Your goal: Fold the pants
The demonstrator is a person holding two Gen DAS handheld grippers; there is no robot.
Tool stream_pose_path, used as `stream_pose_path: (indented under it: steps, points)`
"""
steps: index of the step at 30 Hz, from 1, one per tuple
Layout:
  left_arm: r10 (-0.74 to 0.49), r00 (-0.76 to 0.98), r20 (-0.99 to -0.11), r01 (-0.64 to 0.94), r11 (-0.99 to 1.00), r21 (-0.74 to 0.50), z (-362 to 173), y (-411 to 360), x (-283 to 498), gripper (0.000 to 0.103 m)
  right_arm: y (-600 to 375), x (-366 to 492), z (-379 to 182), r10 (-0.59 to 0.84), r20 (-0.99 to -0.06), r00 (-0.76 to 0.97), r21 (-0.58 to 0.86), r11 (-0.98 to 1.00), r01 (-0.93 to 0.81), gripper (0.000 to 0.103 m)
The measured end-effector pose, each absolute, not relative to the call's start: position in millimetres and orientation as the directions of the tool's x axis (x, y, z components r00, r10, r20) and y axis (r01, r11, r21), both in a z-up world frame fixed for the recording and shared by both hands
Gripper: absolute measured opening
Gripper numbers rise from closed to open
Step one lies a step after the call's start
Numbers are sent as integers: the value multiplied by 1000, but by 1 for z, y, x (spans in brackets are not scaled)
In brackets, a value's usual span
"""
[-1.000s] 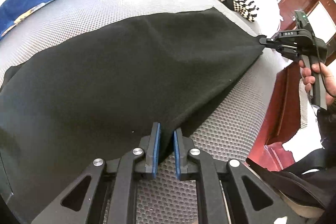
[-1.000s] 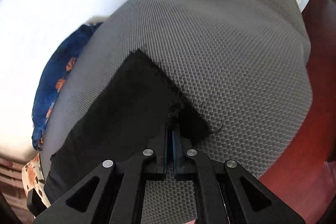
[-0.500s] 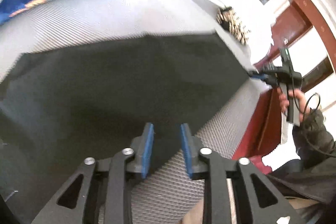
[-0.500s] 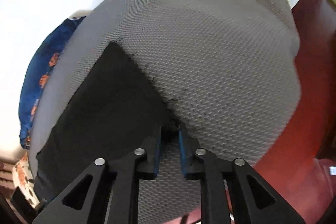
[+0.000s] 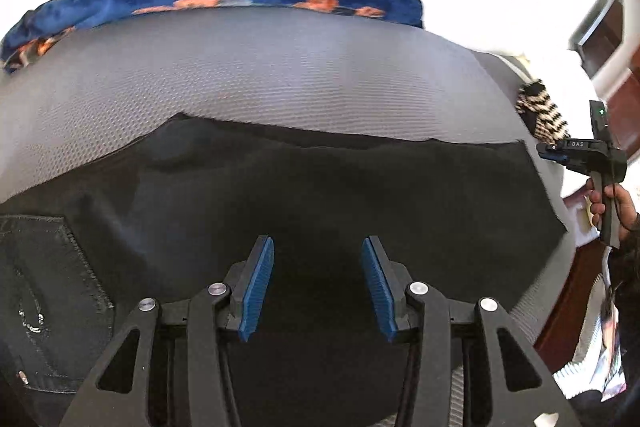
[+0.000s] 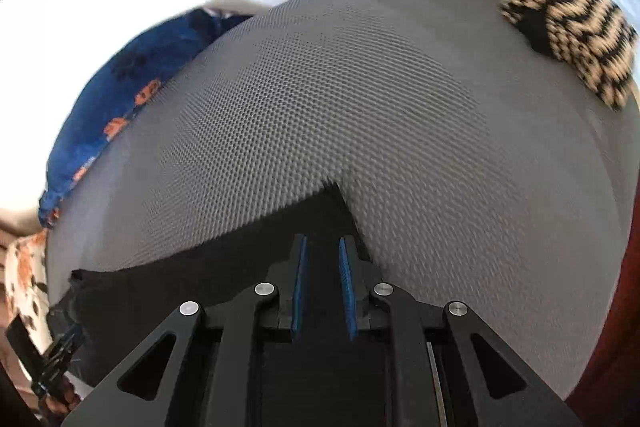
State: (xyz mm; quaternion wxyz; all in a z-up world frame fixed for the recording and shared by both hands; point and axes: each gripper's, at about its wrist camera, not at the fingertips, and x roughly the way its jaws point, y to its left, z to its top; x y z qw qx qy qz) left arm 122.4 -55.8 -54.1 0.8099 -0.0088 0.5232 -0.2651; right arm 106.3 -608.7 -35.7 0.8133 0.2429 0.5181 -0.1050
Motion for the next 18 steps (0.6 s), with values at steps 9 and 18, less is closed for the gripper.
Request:
stream_pose_path:
  steps: [9,18]
  points:
    - [-401,302,-865,371,885,-281,-67,-50,133,42,-609,145,-63,49,-929,366,202,896,395,17]
    - [-396,306,-866,361,890,-280,-72,-52,137,42,-603,156,-66,19,-934,357,165,909,382,10]
